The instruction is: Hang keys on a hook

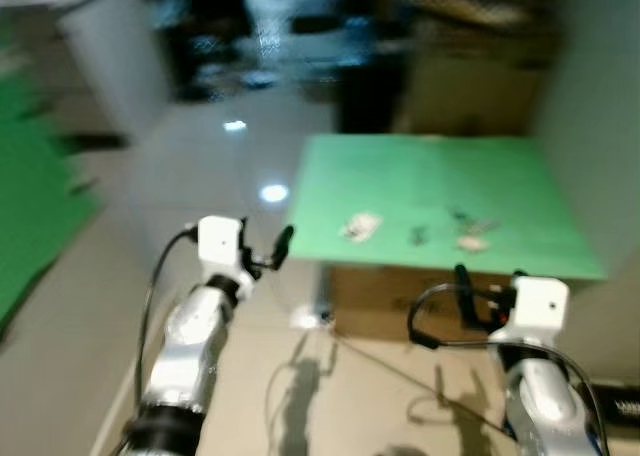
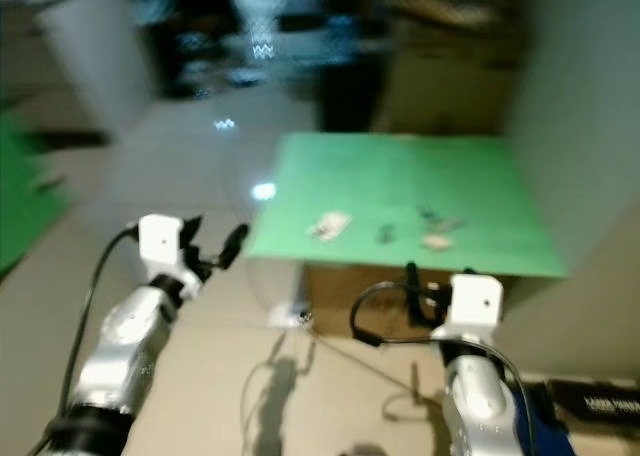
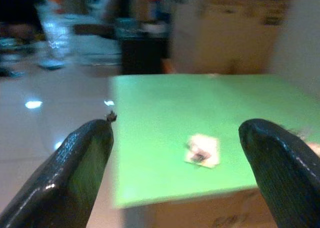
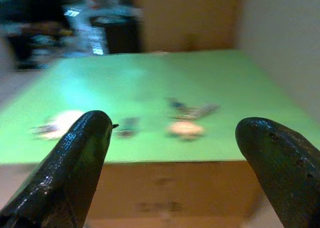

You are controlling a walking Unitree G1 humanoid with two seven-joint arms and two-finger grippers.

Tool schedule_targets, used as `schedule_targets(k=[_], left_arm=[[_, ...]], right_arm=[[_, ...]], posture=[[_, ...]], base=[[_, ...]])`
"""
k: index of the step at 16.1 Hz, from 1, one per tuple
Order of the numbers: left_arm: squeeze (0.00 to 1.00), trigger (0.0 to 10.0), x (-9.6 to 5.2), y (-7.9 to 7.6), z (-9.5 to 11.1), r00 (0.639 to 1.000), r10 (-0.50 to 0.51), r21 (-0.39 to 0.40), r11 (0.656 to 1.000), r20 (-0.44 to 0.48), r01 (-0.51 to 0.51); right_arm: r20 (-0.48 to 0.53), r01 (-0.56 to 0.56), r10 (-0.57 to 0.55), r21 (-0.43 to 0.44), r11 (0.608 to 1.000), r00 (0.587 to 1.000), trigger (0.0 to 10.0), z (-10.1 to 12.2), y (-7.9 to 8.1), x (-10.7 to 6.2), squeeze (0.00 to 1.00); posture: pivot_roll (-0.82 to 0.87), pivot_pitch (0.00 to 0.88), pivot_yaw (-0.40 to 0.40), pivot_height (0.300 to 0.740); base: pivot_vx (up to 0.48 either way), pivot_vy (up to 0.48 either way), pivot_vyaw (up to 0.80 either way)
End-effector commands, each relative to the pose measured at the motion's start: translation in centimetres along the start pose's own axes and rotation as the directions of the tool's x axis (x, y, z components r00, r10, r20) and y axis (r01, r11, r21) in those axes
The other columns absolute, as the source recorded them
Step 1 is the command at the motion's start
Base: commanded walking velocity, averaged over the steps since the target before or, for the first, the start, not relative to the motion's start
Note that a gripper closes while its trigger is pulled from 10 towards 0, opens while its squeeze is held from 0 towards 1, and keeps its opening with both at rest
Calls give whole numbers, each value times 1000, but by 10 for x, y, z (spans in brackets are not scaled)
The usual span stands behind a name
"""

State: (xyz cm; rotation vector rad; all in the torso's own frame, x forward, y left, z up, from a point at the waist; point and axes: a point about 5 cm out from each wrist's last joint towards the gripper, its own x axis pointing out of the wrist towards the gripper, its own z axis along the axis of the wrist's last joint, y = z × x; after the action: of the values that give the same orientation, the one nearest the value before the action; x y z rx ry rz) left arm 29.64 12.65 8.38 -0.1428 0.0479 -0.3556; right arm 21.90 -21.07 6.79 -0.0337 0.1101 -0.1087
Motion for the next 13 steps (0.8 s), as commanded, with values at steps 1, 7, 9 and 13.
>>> schedule_targets(k=[1, 7, 9, 13], left_arm=[[0, 10000, 0, 1, 5, 1000, -16, 28, 999, 10, 16], [0, 10000, 1, 5, 2, 999, 31, 0, 1000, -10, -31], [0, 10000, 0, 6, 1, 999, 33, -1, 999, -15, -33], [0, 10000, 9, 4, 0, 997, 67, -34, 997, -33, -68]], right_arm=[[17, -8, 8, 17, 1000, 1000, 10000, 5, 3, 2, 0], [19, -27, 27, -8, 1000, 999, 10000, 6, 3, 2, 0], [20, -34, 34, -7, 999, 999, 10000, 6, 3, 3, 0], [16, -54, 54, -13, 998, 998, 10000, 6, 7, 6, 0]], posture=[[-198, 0, 81, 732], [-195, 0, 73, 732], [-192, 0, 70, 732], [-189, 0, 47, 732]], base=[[458, 0, -738], [229, 0, -357], [0, 0, 0], [0, 0, 0]])
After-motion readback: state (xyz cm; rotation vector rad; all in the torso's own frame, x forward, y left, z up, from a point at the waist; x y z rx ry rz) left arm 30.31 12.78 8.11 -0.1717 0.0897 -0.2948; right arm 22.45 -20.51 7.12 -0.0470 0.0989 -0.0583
